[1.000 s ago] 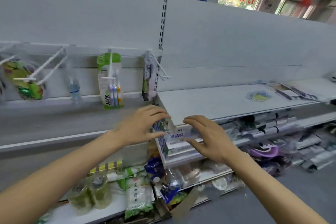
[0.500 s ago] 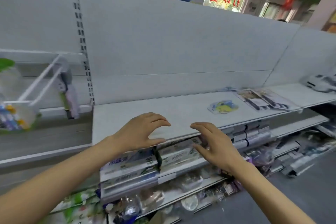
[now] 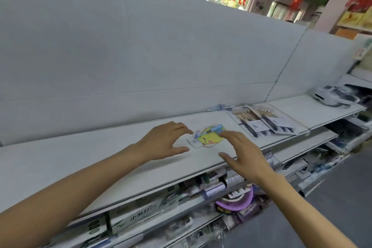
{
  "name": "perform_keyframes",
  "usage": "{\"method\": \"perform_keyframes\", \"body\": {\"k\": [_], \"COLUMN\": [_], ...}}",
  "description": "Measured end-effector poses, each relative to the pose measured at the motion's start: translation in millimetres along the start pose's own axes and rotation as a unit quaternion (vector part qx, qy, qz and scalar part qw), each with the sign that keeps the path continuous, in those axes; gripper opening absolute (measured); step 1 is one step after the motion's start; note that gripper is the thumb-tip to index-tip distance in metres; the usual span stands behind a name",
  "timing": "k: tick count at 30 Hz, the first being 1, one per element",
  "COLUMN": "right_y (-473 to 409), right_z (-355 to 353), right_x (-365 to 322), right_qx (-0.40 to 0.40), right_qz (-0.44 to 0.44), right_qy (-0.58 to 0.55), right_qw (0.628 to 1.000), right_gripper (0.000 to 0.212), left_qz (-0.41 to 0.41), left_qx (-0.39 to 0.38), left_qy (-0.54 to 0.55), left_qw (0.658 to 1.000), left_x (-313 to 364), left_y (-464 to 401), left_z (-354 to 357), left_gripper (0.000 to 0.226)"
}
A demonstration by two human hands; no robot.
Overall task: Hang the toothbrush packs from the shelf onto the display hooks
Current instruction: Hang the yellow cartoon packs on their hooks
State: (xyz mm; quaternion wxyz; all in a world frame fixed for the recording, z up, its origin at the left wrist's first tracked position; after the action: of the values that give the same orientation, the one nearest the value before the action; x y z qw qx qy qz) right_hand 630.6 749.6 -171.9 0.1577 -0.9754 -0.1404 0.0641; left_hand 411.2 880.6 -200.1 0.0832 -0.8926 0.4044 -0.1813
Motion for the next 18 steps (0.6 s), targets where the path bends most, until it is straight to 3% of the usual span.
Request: {"method": "perform_keyframes", "body": {"k": [7,10,14,18], "right_y": [-46,-79,-123,-161], "right_z": [18,37,64,89], "right_x": [139,197,248,273], "right_qx": [-0.017,-0.036,-0.053,-0.078], "right_qz": [0.012,-0.012,-0.043,-0.067], "right_qy": [-0.009,-0.02,-0.029,-0.041], "right_qw": [1.0,0.999,0.997,0.994], "right_gripper": [0.053,0.054,0.053,0.053], "left_qz": [-0.127,-0.167,-0.223,-0.294], "left_qx": [-0.036,-0.009,0.0,-0.006], "left_qy": [-0.007,-0.04,-0.017,0.083], "left_qw": [0.991,0.985,0.975,0.952], "left_x": [10,12,16,23], "left_y": [-72,-98,-119,-120], "left_z": [68,96,110,104], "left_gripper": [0.072,0.08,0.076,0.064]}}
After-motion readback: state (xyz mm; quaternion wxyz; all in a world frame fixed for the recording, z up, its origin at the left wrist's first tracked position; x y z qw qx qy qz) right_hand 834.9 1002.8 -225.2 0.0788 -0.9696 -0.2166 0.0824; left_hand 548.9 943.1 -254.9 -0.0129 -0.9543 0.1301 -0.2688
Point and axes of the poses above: each hand's wrist, its own y-axis away from the middle knuckle, its own z-axis out of the palm, x = y × z, the point moved 4 cm from there along -y, towards the middle knuckle, and after that the axes turned 11 degrees about -z, right-handed, at the moved point
